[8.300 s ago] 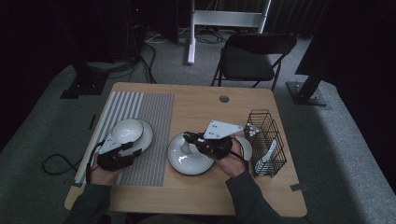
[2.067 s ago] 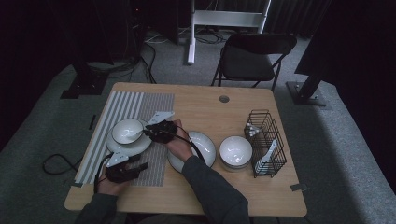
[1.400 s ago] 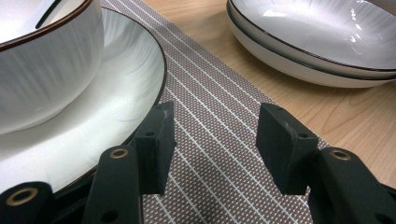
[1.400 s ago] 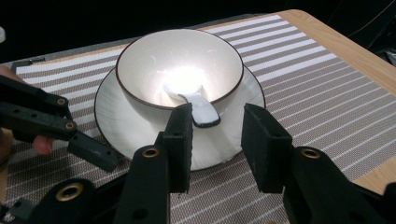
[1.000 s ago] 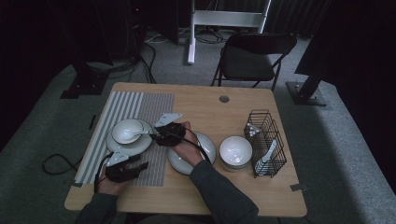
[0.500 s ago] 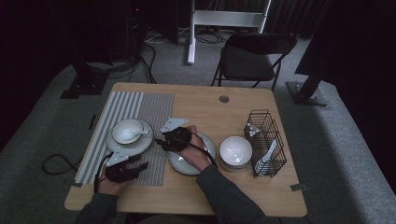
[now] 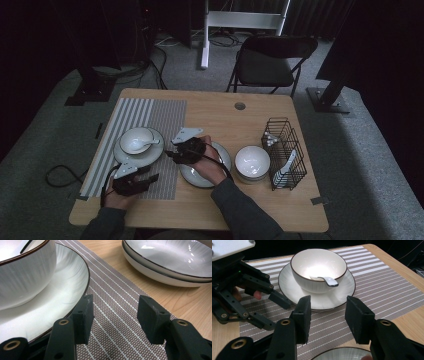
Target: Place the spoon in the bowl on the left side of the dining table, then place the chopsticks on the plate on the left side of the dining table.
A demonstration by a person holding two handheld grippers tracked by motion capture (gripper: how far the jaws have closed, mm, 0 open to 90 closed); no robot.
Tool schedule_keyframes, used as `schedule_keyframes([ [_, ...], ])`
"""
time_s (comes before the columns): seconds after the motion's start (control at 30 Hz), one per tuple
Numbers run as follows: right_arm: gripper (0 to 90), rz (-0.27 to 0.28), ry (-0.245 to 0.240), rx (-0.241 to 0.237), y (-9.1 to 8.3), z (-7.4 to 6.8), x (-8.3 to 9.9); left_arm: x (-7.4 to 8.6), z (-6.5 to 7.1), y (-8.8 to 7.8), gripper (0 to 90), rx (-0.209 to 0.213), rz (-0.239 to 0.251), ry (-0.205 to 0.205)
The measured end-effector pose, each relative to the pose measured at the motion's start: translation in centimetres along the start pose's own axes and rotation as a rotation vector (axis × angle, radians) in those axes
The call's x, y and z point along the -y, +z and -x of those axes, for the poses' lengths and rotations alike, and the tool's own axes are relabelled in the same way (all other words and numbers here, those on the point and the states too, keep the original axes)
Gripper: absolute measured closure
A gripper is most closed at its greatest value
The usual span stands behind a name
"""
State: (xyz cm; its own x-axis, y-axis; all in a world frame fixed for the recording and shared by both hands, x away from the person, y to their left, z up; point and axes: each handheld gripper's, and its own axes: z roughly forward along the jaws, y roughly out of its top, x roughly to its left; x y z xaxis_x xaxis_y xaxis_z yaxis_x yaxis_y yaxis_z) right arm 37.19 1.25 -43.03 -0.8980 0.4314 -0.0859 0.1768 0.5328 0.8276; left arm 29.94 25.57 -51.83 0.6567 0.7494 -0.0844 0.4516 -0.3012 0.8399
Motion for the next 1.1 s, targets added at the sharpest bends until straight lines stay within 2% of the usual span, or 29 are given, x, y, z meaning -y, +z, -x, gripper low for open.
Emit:
schedule_keyframes([
  [0.43, 50.8, -0.013, -0.001, 0.002, -0.9, -0.4, 0.7, 0.0, 0.0, 0.0, 48.2, 0.002, 0.004, -0.003],
  [0.9, 49.2, 0.028, 0.023, 0.006, -3.6, -0.6, 1.7, 0.1, 0.1, -0.1, 47.9, 0.003, 0.001, 0.002],
  [1.1, 49.6, 0.049, 0.035, -0.007, -5.0, -0.7, 2.3, -0.3, 0.5, -0.2, 47.9, 0.009, 0.001, 0.023],
])
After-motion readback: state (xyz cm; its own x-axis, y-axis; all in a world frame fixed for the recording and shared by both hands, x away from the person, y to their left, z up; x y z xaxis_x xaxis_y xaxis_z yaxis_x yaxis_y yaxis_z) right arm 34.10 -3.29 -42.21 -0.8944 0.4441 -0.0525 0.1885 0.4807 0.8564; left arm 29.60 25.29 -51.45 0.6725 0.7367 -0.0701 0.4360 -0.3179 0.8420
